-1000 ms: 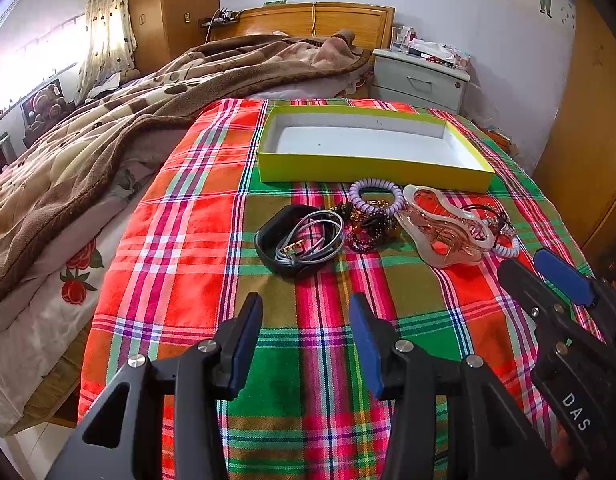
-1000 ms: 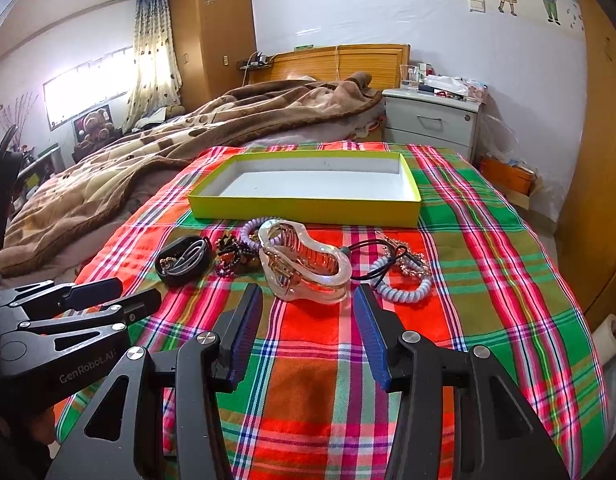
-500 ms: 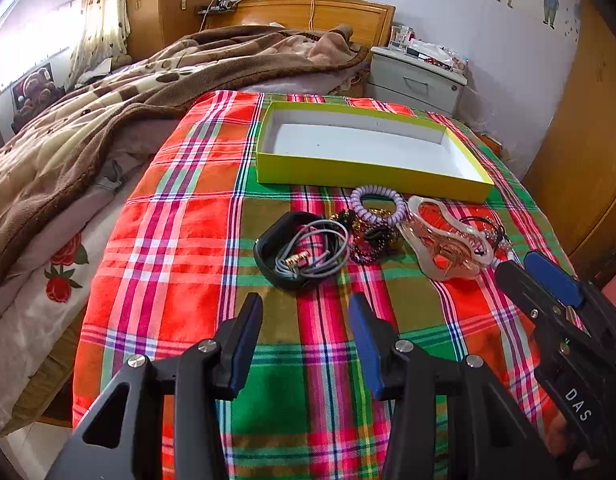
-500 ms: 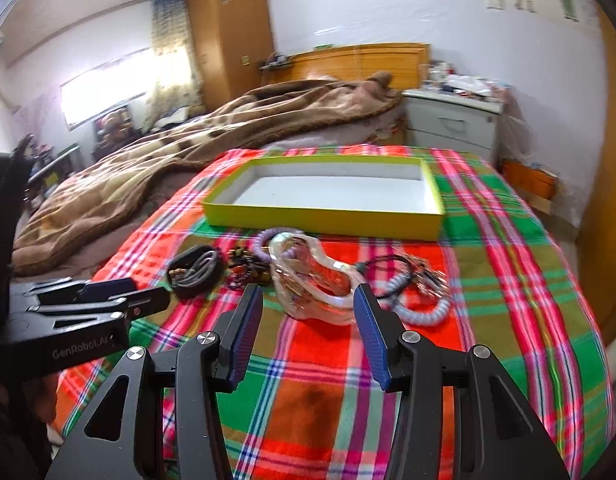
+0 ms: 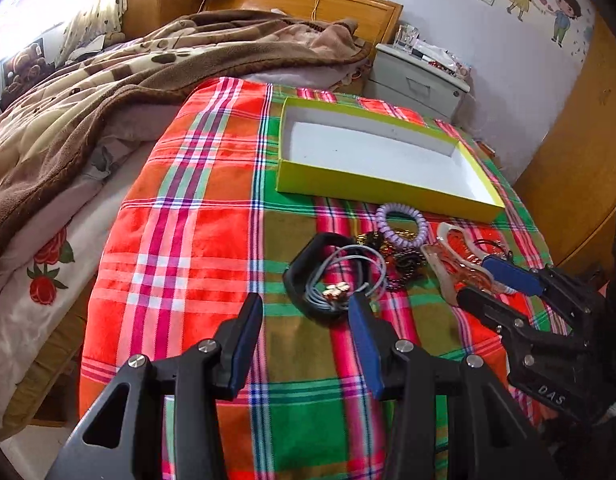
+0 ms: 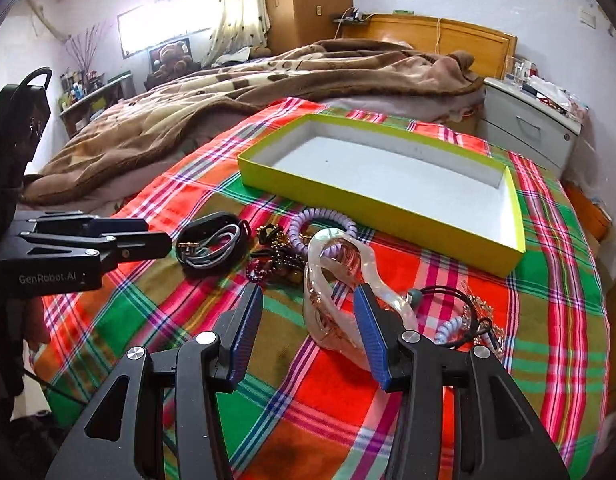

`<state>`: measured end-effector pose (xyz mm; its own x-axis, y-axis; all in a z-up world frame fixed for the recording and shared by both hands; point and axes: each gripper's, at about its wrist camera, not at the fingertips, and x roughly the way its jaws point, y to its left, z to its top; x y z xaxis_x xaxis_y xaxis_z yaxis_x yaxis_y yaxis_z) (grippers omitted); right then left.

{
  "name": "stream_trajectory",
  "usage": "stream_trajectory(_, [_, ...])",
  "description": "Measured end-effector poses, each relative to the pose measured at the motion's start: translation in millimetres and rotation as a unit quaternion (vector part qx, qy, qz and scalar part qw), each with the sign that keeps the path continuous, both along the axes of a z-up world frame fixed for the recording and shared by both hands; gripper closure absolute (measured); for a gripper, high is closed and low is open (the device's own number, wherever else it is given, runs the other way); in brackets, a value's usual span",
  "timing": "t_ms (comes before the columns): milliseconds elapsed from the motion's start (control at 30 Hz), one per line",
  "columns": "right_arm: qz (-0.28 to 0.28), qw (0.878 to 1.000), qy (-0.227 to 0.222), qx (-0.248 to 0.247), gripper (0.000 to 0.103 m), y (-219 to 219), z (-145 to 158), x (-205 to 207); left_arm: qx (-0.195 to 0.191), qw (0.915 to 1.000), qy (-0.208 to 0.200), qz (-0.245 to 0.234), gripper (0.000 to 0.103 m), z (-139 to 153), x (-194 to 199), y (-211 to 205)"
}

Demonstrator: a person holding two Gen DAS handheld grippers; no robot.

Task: Organize jewelry
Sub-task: 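Grasp the clear hair claw clip with the right tool while the left tool grasps the grey cord bracelet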

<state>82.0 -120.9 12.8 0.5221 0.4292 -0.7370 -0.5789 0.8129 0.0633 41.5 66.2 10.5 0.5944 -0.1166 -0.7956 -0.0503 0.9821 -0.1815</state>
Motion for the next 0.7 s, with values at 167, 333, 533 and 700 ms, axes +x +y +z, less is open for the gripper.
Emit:
stream_trajectory(167, [-0.005,1.0,0.004,-0.019,0.079,-2,-1,7,-0.027,0.9996,0.008,0.0,0.056,-2,6,9])
stream_trajectory(333, [-0.011,0.999,0.0,-0.033,0.09,-3,0,11,-0.037,0.9992,0.017,-0.002,0.056,-5,10,17])
stream_trajectory(533, [-0.036,0.999,0.008,0.008,0.09,-16,4,14,-0.026,0.9991,0.014,-0.03,0.056,-4,9,14])
stream_trajectory(700, [-0.062,0.997,0.005,0.039,0.09,-26,12,11,-0.009,0.9968,0.004,-0.079,0.057,2,9,-5])
